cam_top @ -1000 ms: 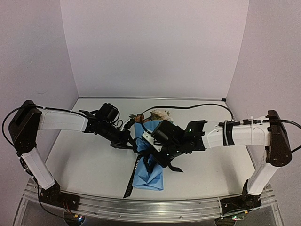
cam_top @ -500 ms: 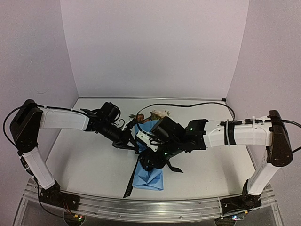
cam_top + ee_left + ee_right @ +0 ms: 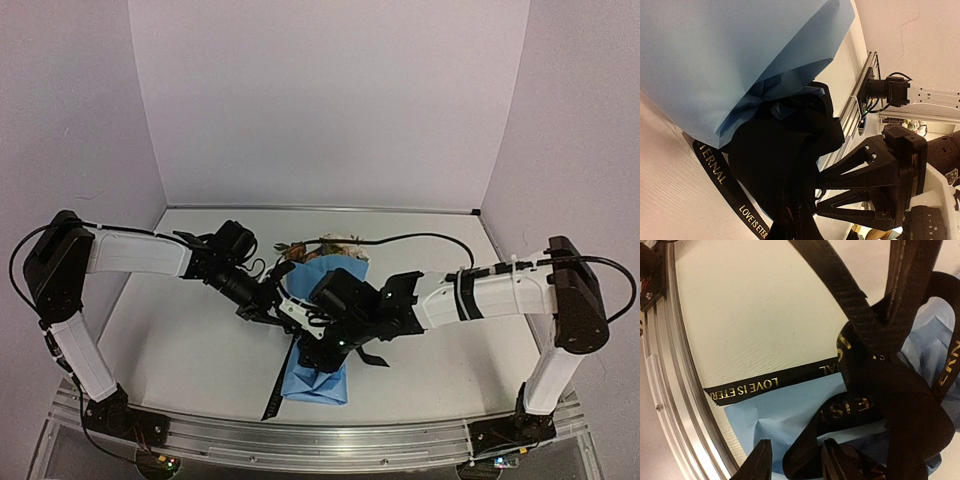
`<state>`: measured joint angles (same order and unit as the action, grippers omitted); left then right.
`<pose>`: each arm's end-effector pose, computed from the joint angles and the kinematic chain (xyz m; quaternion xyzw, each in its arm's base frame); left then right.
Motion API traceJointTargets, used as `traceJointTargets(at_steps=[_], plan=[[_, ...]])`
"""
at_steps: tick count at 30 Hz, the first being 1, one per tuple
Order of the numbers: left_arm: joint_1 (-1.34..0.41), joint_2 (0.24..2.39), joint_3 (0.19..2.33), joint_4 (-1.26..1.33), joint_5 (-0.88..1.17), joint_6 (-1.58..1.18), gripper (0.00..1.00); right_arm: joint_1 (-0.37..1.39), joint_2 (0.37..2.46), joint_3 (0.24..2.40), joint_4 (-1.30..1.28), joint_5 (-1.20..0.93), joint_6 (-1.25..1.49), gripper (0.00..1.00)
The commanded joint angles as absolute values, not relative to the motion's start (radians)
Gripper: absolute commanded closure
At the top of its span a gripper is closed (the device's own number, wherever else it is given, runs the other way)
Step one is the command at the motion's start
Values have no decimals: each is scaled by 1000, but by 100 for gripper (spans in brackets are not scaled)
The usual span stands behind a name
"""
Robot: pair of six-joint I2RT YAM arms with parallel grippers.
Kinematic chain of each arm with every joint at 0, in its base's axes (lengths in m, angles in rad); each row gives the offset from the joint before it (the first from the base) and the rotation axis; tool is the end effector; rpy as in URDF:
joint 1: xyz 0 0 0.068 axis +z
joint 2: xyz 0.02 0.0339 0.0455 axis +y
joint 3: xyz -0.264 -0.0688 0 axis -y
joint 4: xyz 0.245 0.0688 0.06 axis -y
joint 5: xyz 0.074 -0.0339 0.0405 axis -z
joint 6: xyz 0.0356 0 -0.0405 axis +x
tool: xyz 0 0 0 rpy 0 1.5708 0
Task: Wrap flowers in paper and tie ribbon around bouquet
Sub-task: Tie the half-tied ribbon around the folded bouquet.
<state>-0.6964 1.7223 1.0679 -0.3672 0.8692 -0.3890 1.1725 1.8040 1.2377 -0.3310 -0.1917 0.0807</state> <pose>0.2444 -0.2398 0.1902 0.2465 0.8453 -0.4741 0.0013 0.1442 0.3602 0.2044 -0.5148 0.7865 0.2660 0.2135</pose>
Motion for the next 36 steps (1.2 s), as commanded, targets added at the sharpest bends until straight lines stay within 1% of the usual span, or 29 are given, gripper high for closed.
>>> traceJointTargets(at_steps=[1,3,5,6,7,13,16,19,29,36], plan=[[-691,1731,1112,-365,889,-376,100,1195,1831,1248,-315,-117,54,68],[-691,1733,1113,-363,881,-382,100,1195,1834,1261,-346,-98,55,73],[-691,1736,1110,-356,873,-390,100,1195,1826,1281,-405,-79,43,86],[-691,1735,1107,-351,869,-394,100,1195,1818,1290,-437,-65,33,94],[-691,1735,1106,-348,865,-398,100,1195,1807,1295,-463,-51,24,100],[-690,1750,1114,-371,774,-400,100,1193,1700,1312,-612,47,-43,100],[-690,1761,1121,-381,724,-405,100,1190,1670,1334,-703,127,-60,100],[-690,1778,1125,-379,714,-407,100,1162,1662,1346,-767,148,-55,100],[-690,1773,1110,-385,642,-416,100,1074,1677,1271,-770,157,-24,100],[-668,1721,1015,-328,591,-475,100,1039,1668,1198,-756,204,39,100]])
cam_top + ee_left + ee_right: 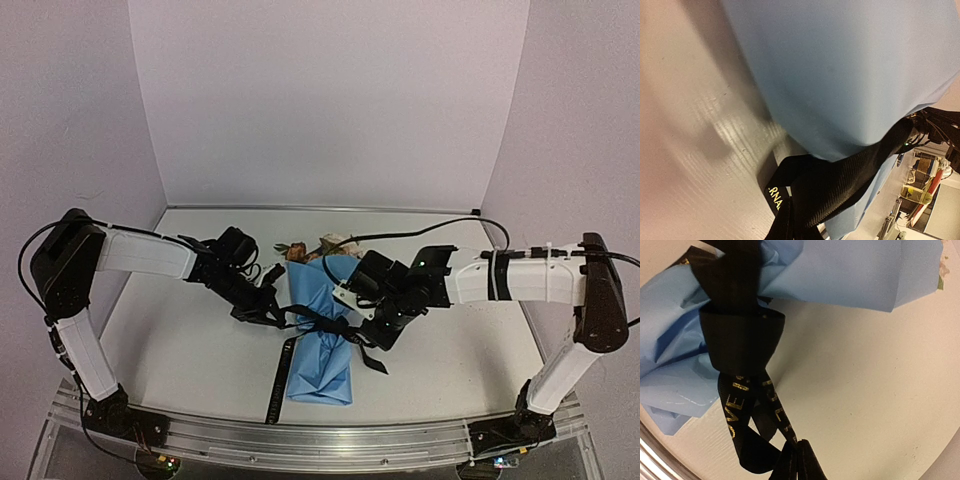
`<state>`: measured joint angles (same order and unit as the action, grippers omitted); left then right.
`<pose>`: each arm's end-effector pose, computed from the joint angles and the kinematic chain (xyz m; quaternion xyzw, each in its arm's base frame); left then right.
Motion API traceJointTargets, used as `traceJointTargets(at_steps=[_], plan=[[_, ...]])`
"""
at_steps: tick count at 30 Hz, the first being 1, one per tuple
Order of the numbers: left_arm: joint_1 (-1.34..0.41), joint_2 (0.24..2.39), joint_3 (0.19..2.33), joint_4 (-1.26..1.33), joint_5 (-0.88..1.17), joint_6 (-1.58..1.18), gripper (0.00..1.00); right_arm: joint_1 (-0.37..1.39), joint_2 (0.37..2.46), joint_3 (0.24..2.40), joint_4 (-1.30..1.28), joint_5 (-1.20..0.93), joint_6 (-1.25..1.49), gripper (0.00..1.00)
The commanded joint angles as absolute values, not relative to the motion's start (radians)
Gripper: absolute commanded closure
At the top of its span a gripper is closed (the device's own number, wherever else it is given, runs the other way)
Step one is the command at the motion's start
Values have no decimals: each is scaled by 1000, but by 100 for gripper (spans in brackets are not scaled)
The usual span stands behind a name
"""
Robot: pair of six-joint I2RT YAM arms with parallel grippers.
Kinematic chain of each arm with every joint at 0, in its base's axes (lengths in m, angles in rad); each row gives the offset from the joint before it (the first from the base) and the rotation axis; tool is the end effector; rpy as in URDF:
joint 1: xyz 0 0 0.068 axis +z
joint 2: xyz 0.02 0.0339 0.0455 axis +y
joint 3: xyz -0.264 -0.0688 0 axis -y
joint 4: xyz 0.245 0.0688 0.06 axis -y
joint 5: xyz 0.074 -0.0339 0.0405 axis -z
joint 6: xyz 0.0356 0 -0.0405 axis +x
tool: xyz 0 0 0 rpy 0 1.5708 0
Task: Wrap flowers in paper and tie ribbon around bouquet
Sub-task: Tie the half-tied ribbon around the folded bouquet.
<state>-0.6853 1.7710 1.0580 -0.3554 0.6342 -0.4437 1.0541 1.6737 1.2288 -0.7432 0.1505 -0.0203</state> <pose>0.2549 -0.2356 0.1674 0.1878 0.9043 -0.3815 0.0379 0.1701 0.2885 0.2235 -0.4887 0.8484 0.0296 0.2013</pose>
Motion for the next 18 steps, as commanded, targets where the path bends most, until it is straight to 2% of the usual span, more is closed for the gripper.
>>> traceJointTargets(at_steps=[1,11,18], plan=[[-667,1718,1006,-324,585,-478,100,1032,1665,1185,-748,206,56,100],[-628,1708,940,-276,559,-533,100,991,1650,1049,-648,275,265,100],[-564,1707,896,-226,610,-568,100,958,1640,965,-619,287,377,100]])
